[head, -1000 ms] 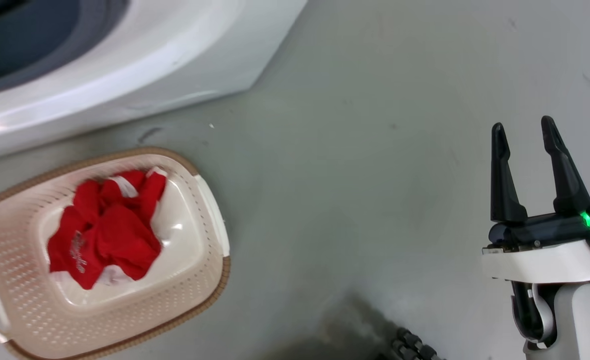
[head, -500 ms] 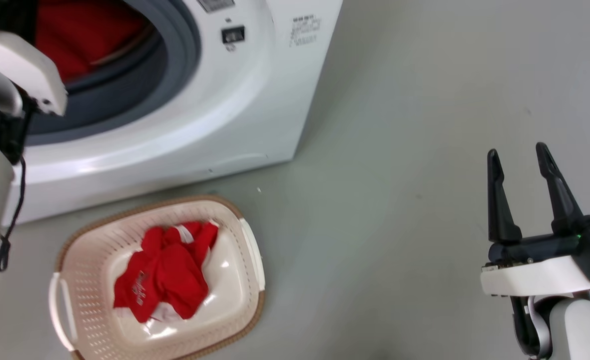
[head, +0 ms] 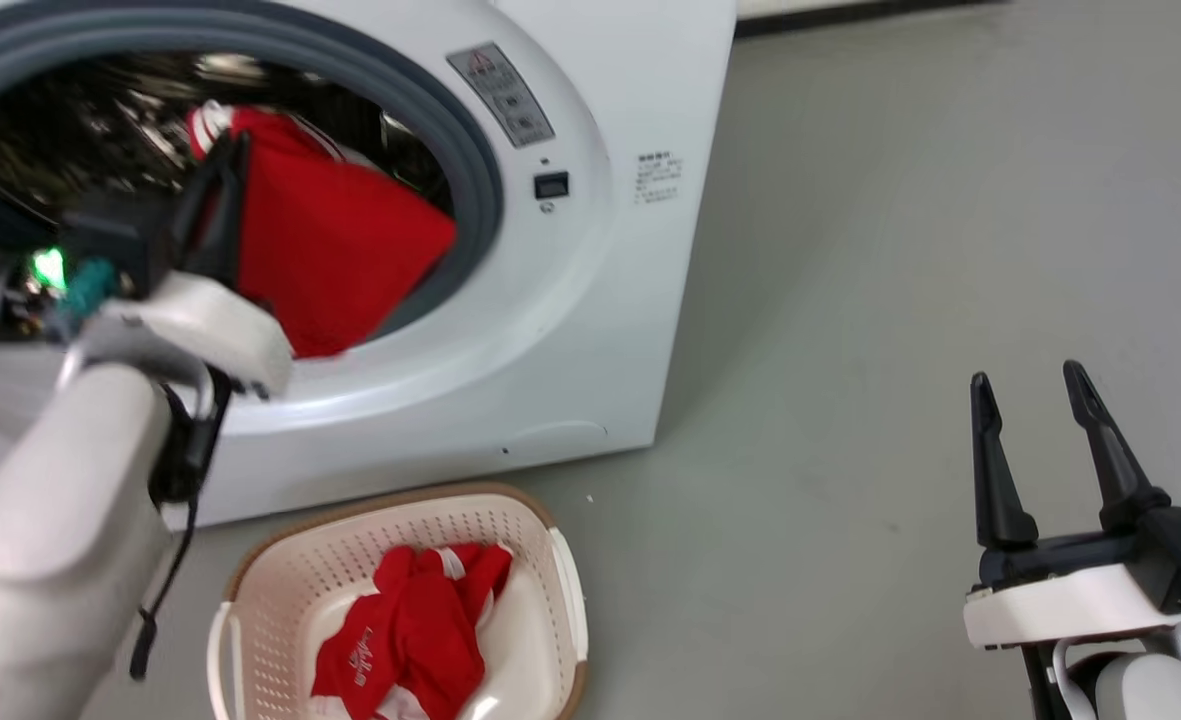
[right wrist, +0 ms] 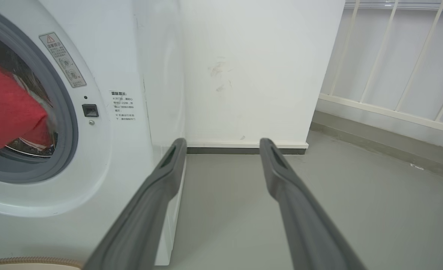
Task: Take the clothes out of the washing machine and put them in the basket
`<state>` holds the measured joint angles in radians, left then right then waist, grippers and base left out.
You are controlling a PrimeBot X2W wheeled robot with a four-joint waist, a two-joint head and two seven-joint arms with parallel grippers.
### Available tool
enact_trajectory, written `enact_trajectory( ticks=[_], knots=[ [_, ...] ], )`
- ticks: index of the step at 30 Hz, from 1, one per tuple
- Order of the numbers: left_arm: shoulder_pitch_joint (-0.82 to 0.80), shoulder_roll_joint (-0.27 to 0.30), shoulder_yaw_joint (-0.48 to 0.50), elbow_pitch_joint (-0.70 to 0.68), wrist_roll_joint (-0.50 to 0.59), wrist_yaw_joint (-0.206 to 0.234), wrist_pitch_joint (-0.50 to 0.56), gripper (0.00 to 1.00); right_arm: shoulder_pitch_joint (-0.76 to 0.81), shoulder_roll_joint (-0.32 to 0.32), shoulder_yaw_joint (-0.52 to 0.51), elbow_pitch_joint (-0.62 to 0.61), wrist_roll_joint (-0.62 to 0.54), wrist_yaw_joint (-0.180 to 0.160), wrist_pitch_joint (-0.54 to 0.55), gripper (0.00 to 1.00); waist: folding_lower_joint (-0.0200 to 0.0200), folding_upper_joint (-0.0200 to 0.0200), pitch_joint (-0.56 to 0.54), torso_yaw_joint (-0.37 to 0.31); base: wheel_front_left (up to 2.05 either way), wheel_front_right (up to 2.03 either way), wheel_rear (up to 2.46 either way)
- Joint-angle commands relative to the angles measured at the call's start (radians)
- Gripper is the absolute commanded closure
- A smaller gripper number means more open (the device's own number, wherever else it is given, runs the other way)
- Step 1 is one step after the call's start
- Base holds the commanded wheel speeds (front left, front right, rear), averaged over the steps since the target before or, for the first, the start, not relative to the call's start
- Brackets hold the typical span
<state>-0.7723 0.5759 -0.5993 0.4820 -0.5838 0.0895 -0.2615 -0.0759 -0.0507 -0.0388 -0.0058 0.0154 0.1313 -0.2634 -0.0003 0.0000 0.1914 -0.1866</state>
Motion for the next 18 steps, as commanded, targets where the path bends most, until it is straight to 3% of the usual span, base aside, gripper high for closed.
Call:
enact_trajectory(
  ticks=[1,11,18],
  knots=[
    [0.048,0.006,0.010,-0.052,0.010,0.020,-0.005,1.00,0.016,0.001,-0.001,0.001,-0.006,-0.001,-0.002,0.00,0.0003,0.0000,-0.040,0.025,0.00,0.00,0.00],
    [0.350,0.036,0.034,-0.374,-0.001,0.154,0.000,1.00,0.053,0.001,0.001,0.009,0.000,-0.001,-0.002,0.00,0.0003,0.0000,-0.088,0.043,0.00,0.00,0.00],
    [0.478,0.060,0.009,-0.417,-0.038,0.163,0.034,1.00,0.055,0.001,0.009,0.009,-0.002,-0.001,-0.002,0.00,0.0003,0.0000,-0.085,0.047,0.00,0.00,0.00]
  ],
)
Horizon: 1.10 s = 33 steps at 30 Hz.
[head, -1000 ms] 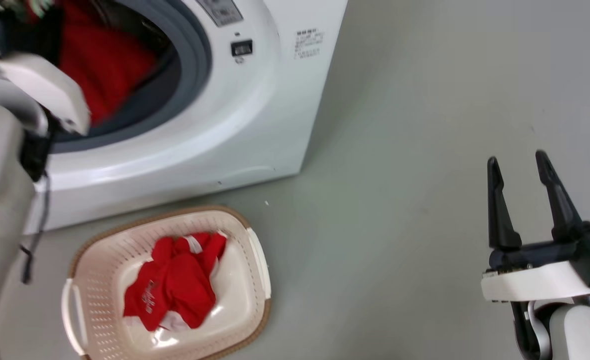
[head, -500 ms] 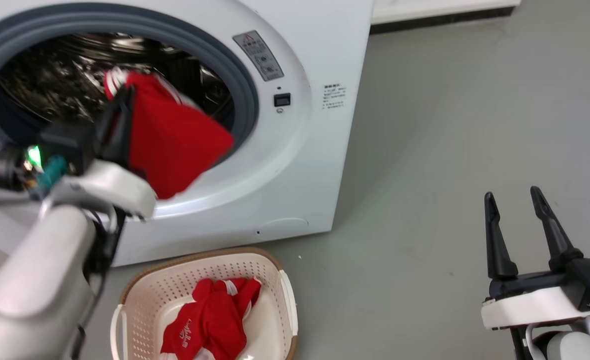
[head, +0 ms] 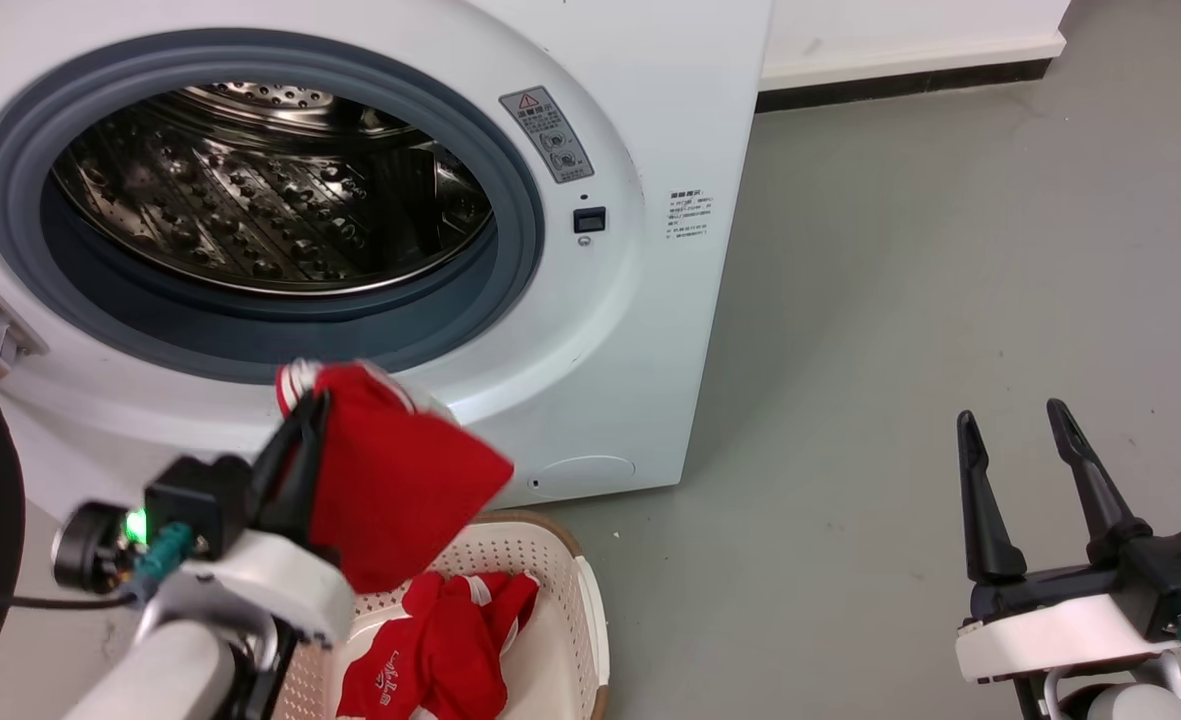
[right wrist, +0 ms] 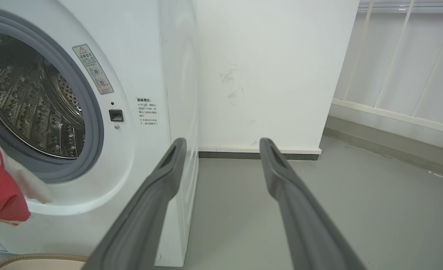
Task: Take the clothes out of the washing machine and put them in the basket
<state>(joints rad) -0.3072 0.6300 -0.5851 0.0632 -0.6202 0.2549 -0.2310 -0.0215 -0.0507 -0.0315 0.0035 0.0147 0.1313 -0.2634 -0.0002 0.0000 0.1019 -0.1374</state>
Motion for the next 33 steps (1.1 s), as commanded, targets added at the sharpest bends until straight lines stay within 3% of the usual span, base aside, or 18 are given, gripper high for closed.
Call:
enact_trajectory(
  ticks=[1,9,22,33],
  knots=[
    [0.022,0.004,-0.009,0.009,-0.009,-0.006,0.007,1.00,-0.005,0.001,0.002,-0.002,0.001,-0.001,-0.002,0.00,0.0002,0.0000,0.009,-0.005,0.00,0.00,0.00],
    [0.059,-0.058,-0.075,0.260,-0.034,-0.072,0.012,1.00,-0.039,0.001,0.029,-0.003,-0.001,-0.001,-0.002,0.00,0.0002,0.0000,0.071,-0.041,0.00,0.00,0.00],
    [-0.153,-0.187,-0.131,0.762,0.042,-0.187,-0.029,1.00,-0.110,0.001,0.022,-0.048,0.010,-0.001,-0.002,0.00,0.0002,0.0000,0.283,-0.089,0.00,0.00,0.00],
    [-0.304,-0.228,-0.094,0.963,0.077,-0.230,-0.036,1.00,-0.159,0.001,0.019,-0.093,0.013,-0.001,-0.002,0.00,0.0002,0.0000,0.460,-0.112,0.00,0.00,0.00]
  ],
)
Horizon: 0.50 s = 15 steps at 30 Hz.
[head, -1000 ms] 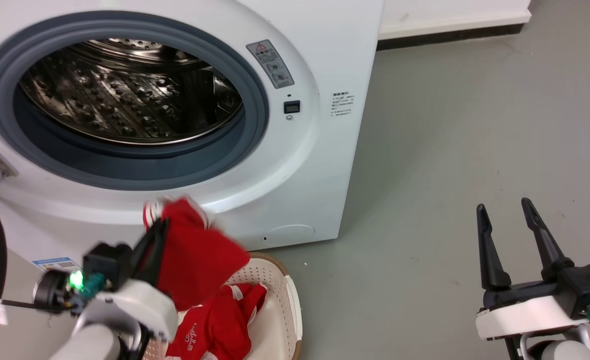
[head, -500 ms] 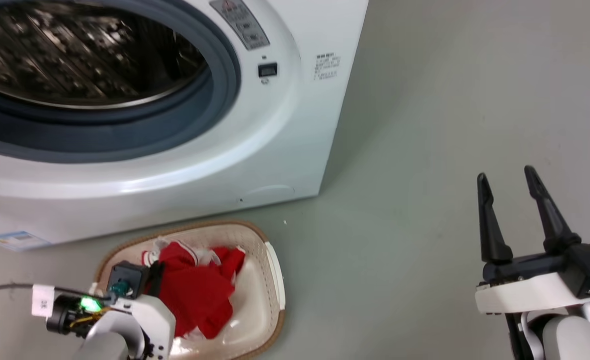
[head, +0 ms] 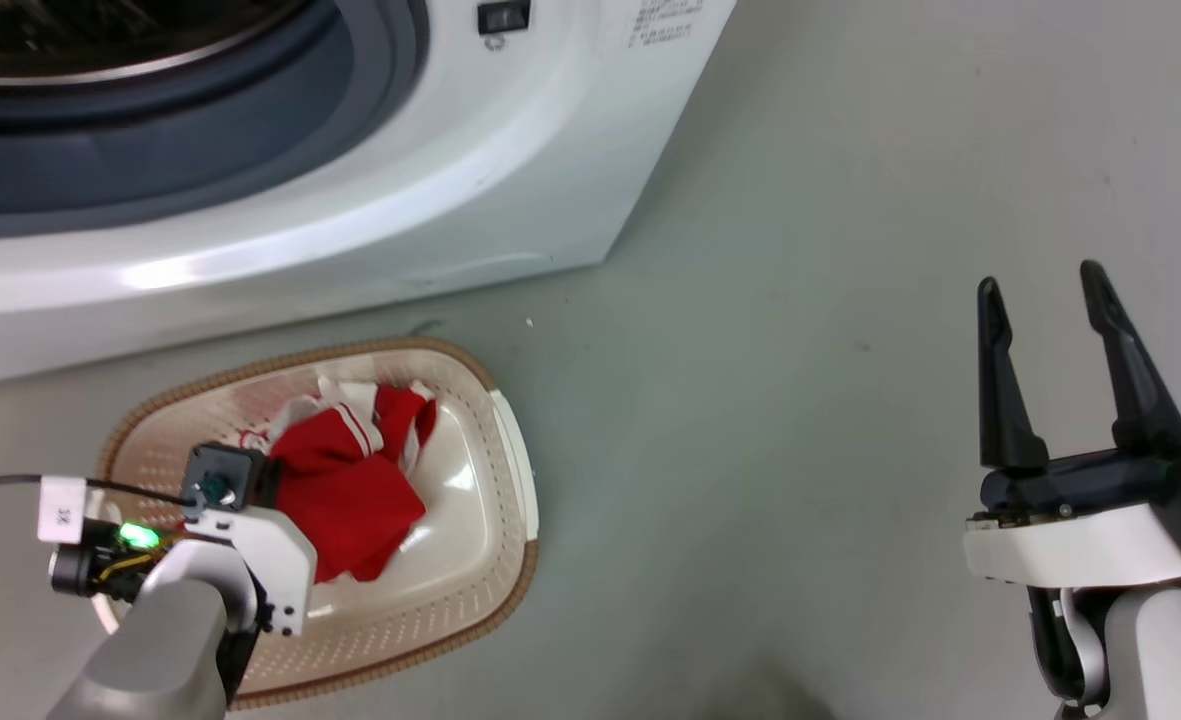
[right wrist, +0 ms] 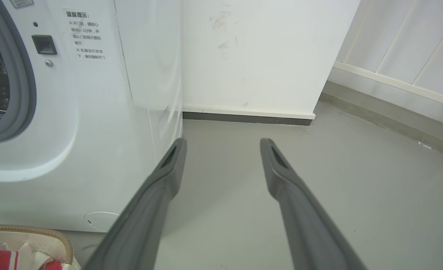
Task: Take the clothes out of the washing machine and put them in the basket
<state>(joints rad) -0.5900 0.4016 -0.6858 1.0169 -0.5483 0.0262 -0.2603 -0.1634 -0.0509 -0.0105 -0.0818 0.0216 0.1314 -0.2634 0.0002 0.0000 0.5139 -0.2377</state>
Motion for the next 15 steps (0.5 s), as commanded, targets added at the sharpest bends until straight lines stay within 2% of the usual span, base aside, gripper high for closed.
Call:
enact_trajectory(
  ticks=[1,10,11,12,14,15],
  knots=[
    [-0.033,-0.003,0.010,0.018,0.010,-0.005,-0.006,1.00,-0.021,0.001,-0.004,-0.012,0.006,-0.001,-0.002,0.00,-0.0002,0.0000,0.062,-0.014,0.00,0.00,0.00],
    [-0.087,-0.029,0.009,0.104,0.058,-0.018,-0.005,1.00,-0.028,0.001,-0.017,-0.030,0.000,-0.001,-0.002,0.00,-0.0002,0.0000,0.124,-0.011,0.00,0.00,0.00],
    [-0.090,-0.034,0.009,0.115,0.058,-0.021,-0.005,0.67,-0.027,0.001,-0.019,-0.028,0.000,-0.001,-0.002,0.00,-0.0002,0.0000,0.123,-0.010,0.00,0.00,0.00],
    [-0.096,-0.049,0.025,0.124,0.059,-0.007,-0.005,0.00,-0.025,0.001,-0.022,-0.018,-0.004,-0.001,-0.002,0.00,-0.0002,0.0000,0.110,-0.002,0.00,0.00,0.00],
    [-0.087,-0.049,0.034,0.114,0.066,0.002,-0.005,0.00,-0.026,0.001,-0.021,-0.012,-0.007,-0.001,-0.002,0.00,-0.0002,0.0000,0.093,0.004,0.00,0.00,0.00],
    [-0.072,-0.049,0.055,0.090,0.065,0.021,-0.005,0.00,-0.027,0.001,-0.020,-0.005,-0.011,-0.001,-0.002,0.00,-0.0002,0.0000,0.070,0.011,0.00,0.00,0.00]
  ],
)
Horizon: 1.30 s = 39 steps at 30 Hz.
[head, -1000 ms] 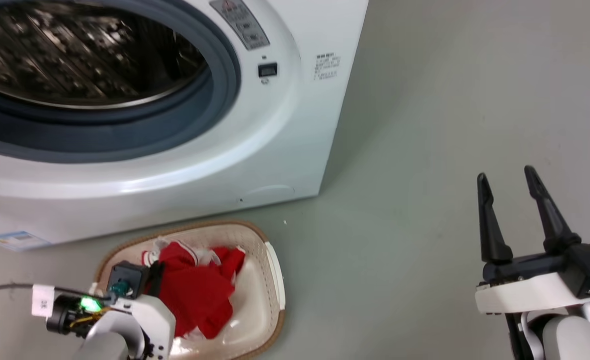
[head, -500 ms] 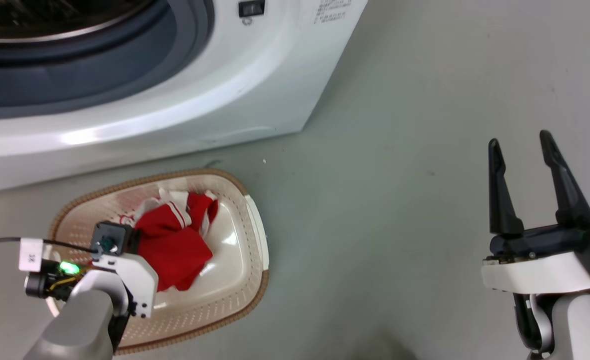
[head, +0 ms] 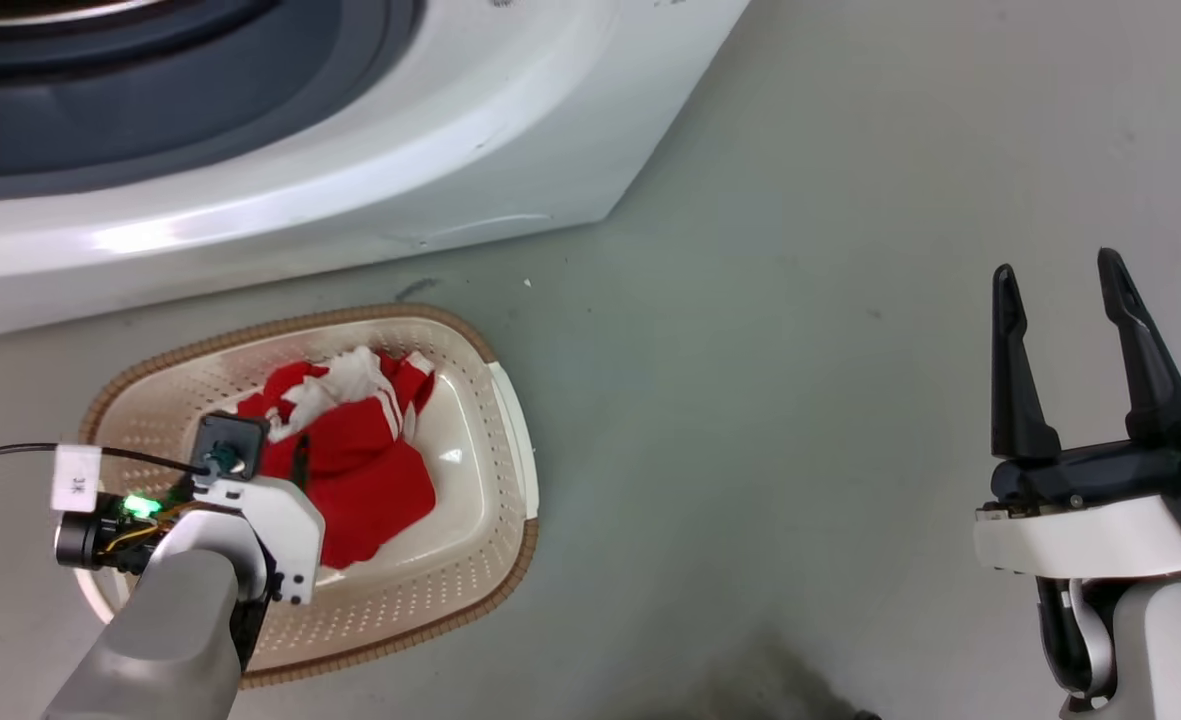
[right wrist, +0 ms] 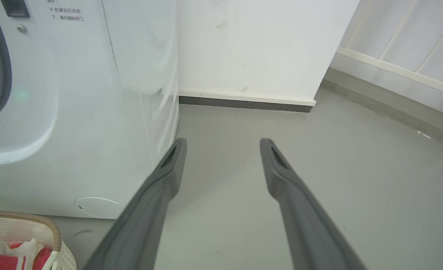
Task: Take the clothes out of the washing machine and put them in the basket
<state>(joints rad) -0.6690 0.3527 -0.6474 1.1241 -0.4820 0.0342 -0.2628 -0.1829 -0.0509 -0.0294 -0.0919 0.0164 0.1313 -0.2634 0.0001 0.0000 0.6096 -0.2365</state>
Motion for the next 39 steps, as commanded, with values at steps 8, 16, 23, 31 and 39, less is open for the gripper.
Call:
enact_trajectory(
  ticks=[8,16,23,31,39],
  knots=[
    [0.088,0.003,0.136,-0.178,0.013,0.041,-0.003,0.00,0.017,0.001,-0.008,0.055,-0.028,-0.001,-0.002,0.00,-0.0001,0.0000,-0.148,0.046,0.00,0.00,0.00],
    [0.232,-0.018,0.301,-0.483,0.137,0.058,-0.003,0.00,0.050,0.001,-0.019,0.096,-0.045,-0.001,-0.002,0.00,-0.0001,0.0000,-0.313,0.102,0.00,0.00,0.00],
    [0.374,-0.071,0.388,-0.709,0.256,0.056,-0.003,0.00,0.094,0.001,-0.033,0.123,-0.052,-0.001,-0.002,0.00,-0.0001,0.0000,-0.441,0.155,0.00,0.00,0.00],
    [0.500,-0.104,0.464,-0.898,0.339,0.033,-0.003,0.00,0.134,0.001,-0.017,0.133,-0.032,-0.001,-0.002,0.00,-0.0001,0.0000,-0.490,0.190,0.00,0.00,0.00],
    [0.624,-0.162,0.540,-1.031,0.383,0.033,-0.003,0.00,0.178,0.001,-0.022,0.140,-0.026,-0.001,-0.002,0.00,-0.0001,0.0000,-0.515,0.212,0.00,0.00,0.00]
  ],
)
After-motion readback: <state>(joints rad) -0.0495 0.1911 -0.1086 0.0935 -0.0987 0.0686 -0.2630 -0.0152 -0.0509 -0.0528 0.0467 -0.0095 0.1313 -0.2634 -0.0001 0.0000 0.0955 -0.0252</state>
